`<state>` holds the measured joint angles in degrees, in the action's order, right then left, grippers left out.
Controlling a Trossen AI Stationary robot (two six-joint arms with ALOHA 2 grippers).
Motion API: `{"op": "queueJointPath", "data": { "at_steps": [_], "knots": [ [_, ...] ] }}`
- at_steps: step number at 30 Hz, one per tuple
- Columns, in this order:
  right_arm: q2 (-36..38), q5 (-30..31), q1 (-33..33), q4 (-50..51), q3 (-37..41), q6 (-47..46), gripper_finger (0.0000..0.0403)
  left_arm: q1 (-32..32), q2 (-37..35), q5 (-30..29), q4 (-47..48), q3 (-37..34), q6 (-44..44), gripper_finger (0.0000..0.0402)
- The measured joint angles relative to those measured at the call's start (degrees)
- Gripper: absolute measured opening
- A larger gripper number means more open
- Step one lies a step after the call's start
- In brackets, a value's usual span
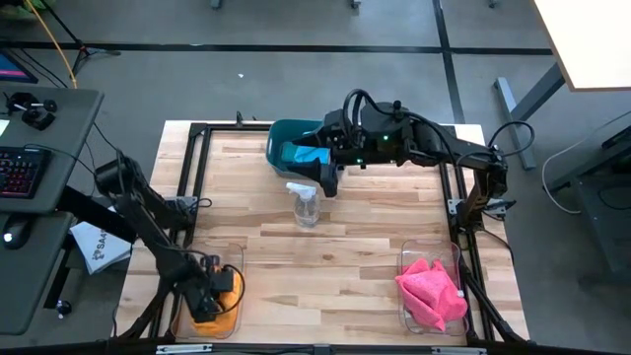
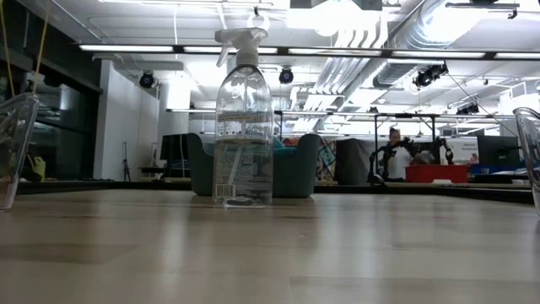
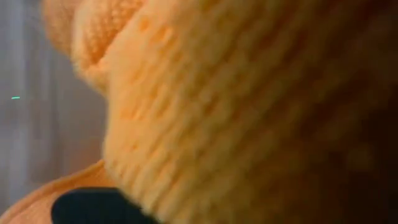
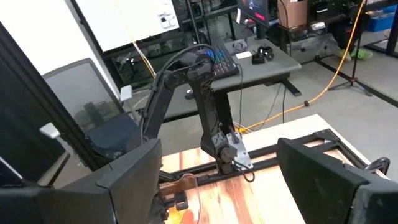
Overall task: Sort microfiber towel by color & place in baskets
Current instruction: Put the orange microfiber towel into the left transparent bin
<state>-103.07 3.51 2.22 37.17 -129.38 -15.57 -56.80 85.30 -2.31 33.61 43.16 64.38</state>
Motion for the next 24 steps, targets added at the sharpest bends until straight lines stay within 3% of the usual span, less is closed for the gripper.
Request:
{"op": "queueJointPath", "data": {
  "at_steps": [6,12,18,24],
  "knots": [
    [0.00,0.09,0.00,0.10,0.00,0.00,0.0314,1.50,0.92,0.45,-4.72,-1.43,-0.81,0.0007],
    [0.00,0.09,0.00,0.39,0.00,0.00,0.0314,3.45,-1.93,3.17,-3.16,-1.70,-3.04,0.0061],
    [0.00,0.08,0.00,0.40,0.00,0.13,0.0314,4.37,-10.01,11.40,-0.20,-1.73,-2.70,0.0135],
    [0.00,0.07,0.00,0.43,0.00,0.17,0.0314,4.35,-21.52,13.85,1.58,-1.71,2.24,0.0188]
  ]
}}
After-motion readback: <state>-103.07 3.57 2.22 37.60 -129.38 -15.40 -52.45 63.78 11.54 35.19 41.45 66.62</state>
